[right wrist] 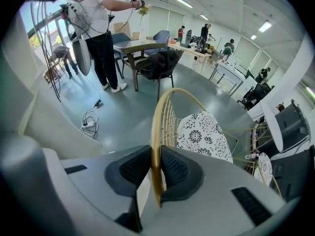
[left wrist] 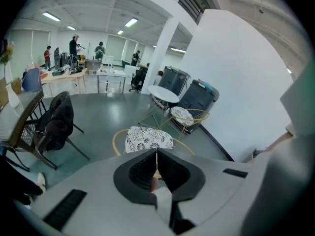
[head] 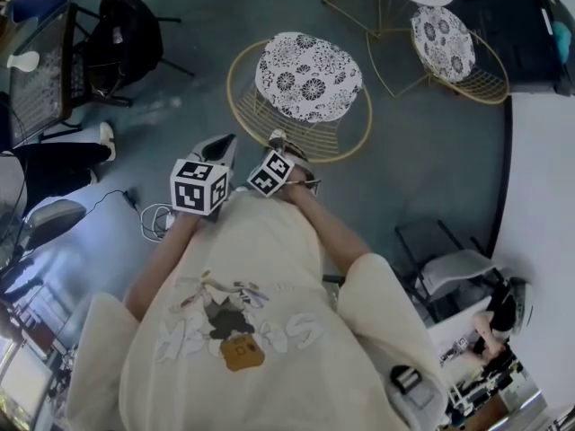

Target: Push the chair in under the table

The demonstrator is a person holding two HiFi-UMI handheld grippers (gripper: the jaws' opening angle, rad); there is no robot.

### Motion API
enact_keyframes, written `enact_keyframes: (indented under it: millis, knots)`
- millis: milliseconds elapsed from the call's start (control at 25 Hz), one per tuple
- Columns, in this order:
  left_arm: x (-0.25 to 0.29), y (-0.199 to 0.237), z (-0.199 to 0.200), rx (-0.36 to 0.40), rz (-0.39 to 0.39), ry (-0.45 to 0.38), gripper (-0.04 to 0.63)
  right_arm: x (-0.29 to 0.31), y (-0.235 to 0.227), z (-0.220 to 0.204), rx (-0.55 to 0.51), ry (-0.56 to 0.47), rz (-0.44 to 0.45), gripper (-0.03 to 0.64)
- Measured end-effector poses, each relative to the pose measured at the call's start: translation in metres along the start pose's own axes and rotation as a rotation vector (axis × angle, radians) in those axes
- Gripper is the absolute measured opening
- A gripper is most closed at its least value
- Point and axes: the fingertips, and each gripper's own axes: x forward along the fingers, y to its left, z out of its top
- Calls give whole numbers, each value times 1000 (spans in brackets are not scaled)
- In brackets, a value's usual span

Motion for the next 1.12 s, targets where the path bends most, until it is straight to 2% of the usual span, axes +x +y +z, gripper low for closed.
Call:
enact_keyframes:
  millis: [320, 760, 960, 1120]
  knots:
    - [16, -1, 23, -2, 8, -4, 11, 0, -24, -2, 5, 24, 17, 64]
    - [61, -22, 51, 51, -61, 36, 11, -4, -76, -22, 18, 46, -16, 67]
    - [76, -21, 61, 58, -73, 50, 11, -6, -91, -31, 4, 65, 5, 69]
    - [86, -23, 67, 57, -82, 62, 11, -7, -107, -39, -7, 75, -14, 69]
